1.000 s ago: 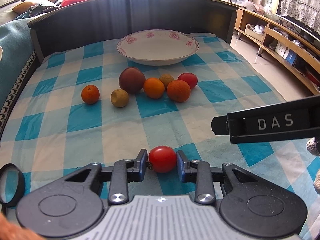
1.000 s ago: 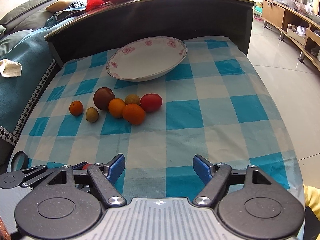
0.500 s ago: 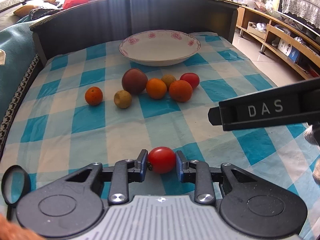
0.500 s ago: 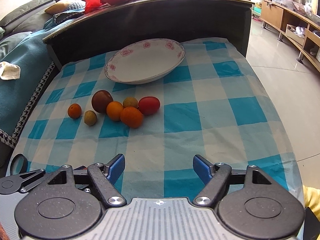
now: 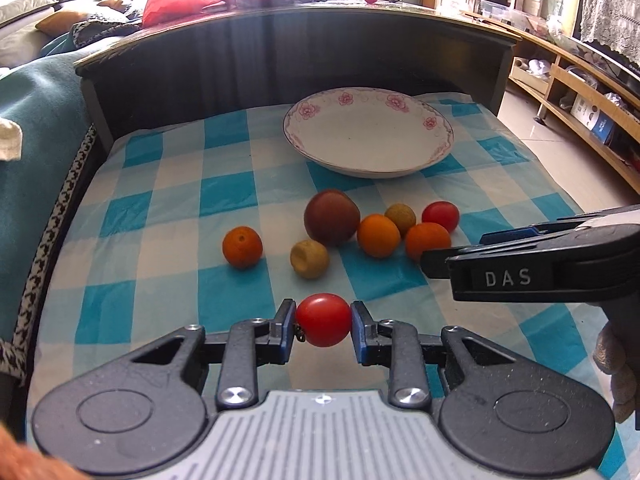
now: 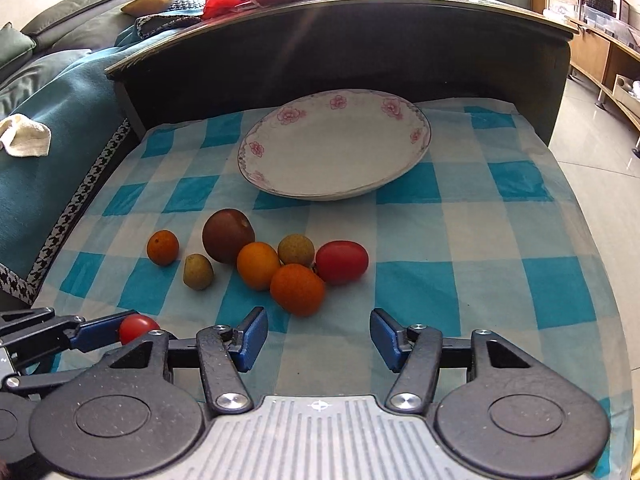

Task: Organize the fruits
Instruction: 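Grasp an orange with the right tool while the left tool holds the tomato, then carry both fruits over the white plate and open both tools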

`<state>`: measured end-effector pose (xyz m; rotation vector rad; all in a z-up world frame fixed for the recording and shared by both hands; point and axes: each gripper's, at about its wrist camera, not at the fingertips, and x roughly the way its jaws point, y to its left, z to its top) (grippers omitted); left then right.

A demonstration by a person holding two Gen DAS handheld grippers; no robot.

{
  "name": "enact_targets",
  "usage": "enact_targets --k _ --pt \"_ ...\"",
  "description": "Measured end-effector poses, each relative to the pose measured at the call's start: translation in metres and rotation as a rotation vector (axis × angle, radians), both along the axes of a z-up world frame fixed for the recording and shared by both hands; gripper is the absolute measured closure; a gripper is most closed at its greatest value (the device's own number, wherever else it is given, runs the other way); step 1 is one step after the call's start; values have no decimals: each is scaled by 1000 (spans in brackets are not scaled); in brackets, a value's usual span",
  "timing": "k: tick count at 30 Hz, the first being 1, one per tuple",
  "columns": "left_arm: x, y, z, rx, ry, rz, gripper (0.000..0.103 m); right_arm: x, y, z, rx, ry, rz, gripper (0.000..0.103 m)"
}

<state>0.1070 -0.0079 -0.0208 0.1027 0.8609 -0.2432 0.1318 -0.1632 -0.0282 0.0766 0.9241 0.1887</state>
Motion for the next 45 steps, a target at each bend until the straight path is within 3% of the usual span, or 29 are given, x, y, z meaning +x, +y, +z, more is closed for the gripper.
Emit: enact_targets --k 9,11,12,30,39,45 --pt "12 6 -10 -11 35 5 65 18 12 -12 -27 -8 34 63" --pt "15 6 -10 -20 37 9 65 17 12 -10 -31 -13 50 68" --pt "15 6 -8 -27 34 7 65 15 11 -9 -19 -1 57 77" --pt "25 4 5 -67 -3 1 65 -1 -11 12 66 -39 45 77" --pt "71 -16 27 -68 -84 -39 65 26 -15 30 62 -112 2 77" --pt "107 -31 25 -68 -95 -52 65 58 -23 31 50 -141 -18 77"
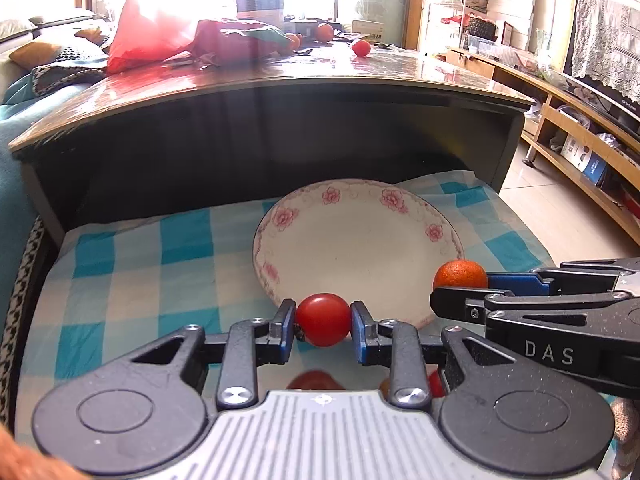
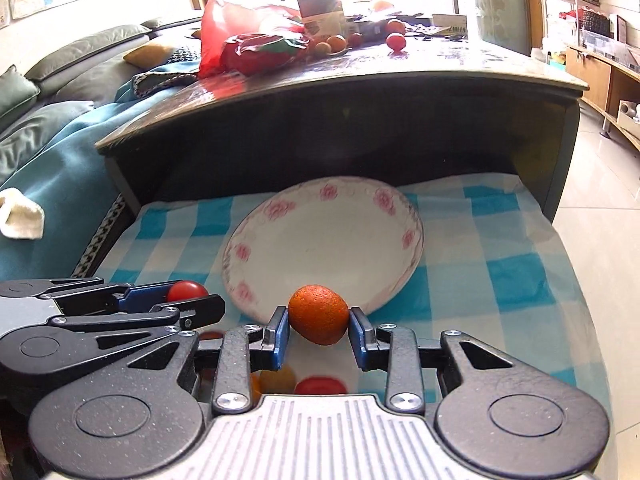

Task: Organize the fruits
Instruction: 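Carry both fruits over the white plate and open both tools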

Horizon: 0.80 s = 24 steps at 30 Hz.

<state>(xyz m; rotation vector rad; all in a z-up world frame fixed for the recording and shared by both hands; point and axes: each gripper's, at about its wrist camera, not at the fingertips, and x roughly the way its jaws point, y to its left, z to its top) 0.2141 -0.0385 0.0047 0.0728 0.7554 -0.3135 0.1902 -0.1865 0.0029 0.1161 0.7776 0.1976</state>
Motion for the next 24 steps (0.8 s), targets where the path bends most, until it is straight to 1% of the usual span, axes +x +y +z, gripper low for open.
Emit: enact_targets --k 6,10,13,17,19,24 --pt "22 -14 -12 34 4 -7 64 21 -5 -7 -13 11 8 77" --pt "30 -15 -20 30 20 1 64 28 -6 -14 -19 31 11 75" --pt "33 -15 -24 32 25 7 63 30 -6 -15 -21 25 19 73" --pt "35 -13 -24 26 29 11 60 32 -8 -16 -18 25 19 72" --pt "34 -12 -22 26 24 15 55 32 -9 -15 -15 18 13 70" --pt "28 -4 -13 16 11 37 54 30 -11 -8 -8 4 5 67"
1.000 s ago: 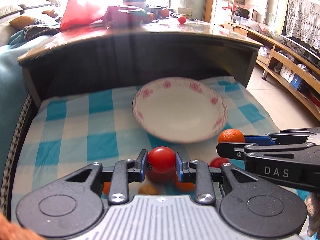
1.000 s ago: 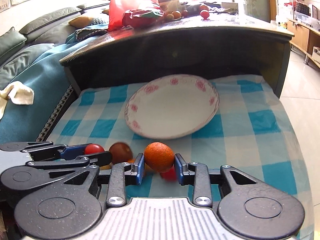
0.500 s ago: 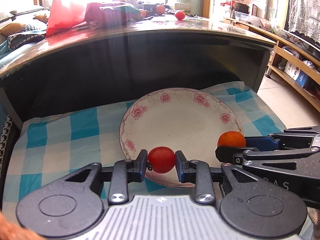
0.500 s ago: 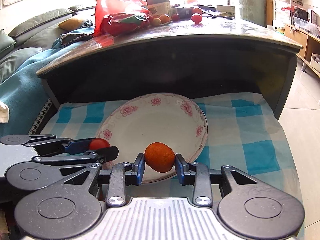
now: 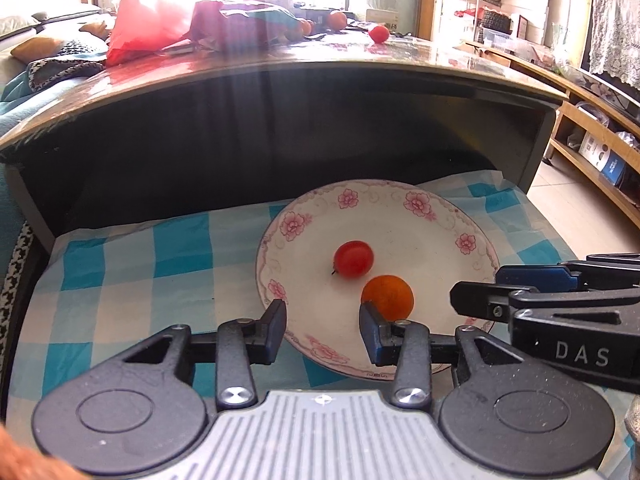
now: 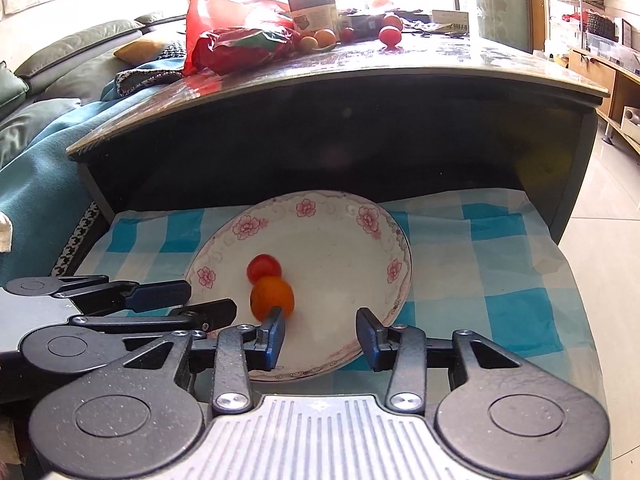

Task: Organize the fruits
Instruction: 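Carry both fruits over the white plate and open both tools, then move the left tool to a tangerine while the right tool approaches a red tomato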

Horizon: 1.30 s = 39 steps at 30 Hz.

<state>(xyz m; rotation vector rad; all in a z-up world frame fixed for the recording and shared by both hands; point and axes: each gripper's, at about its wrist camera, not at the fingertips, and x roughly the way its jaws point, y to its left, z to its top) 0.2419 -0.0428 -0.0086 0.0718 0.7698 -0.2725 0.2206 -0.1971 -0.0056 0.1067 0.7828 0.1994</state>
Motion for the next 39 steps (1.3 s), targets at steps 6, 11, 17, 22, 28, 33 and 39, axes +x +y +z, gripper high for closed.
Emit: enact_targets --k 6,11,17,22,28,33,39 --pt "-21 16 19 -13 -13 17 54 -17 1 14 5 -13 -2 66" --pt "-50 31 29 -24 -12 30 53 -40 7 21 -27 -18 14 65" --pt "-82 50 27 -24 26 47 53 -65 10 24 -48 18 31 61" --pt "-103 59 22 8 32 36 53 -81 19 23 -65 44 69 60" --pt "-112 70 2 68 35 8 53 -82 18 12 -100 65 89 58" --pt "-99 76 -14 78 40 -10 53 -74 16 -3 -117 96 95 58" --pt "-78 74 -29 79 42 -7 53 -65 14 -12 -115 110 98 57"
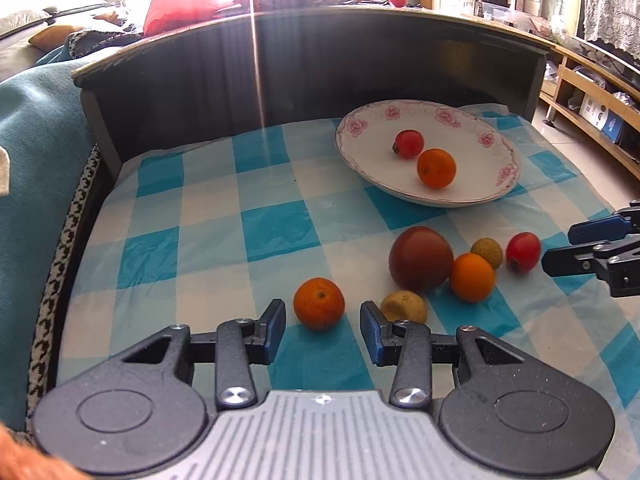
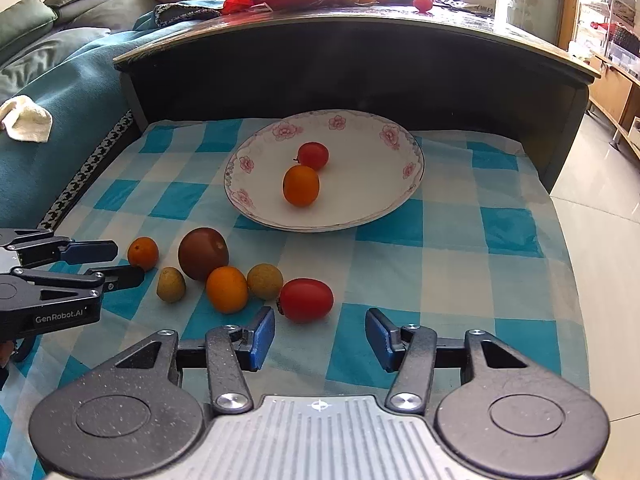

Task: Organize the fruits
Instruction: 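Grasp the tangerine with the left tool while the right tool grasps the red tomato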

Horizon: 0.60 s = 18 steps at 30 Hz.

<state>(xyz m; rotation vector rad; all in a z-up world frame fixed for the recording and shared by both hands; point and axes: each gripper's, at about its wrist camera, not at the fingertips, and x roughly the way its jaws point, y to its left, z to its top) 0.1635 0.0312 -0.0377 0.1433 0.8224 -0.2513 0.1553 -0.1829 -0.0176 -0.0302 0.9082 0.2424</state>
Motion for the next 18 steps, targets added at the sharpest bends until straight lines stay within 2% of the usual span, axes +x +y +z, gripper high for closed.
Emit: enact_targets --k 4,12,18 --pt "8 2 -9 2 9 19 53 5 -2 -4 12 1 4 57" --pt "11 -3 -13 17 -27 20 54 16 4 -18 23 6 50 57" --pt "8 -8 -13 39 -49 -1 62 15 15 -22 -21 -11 74 61"
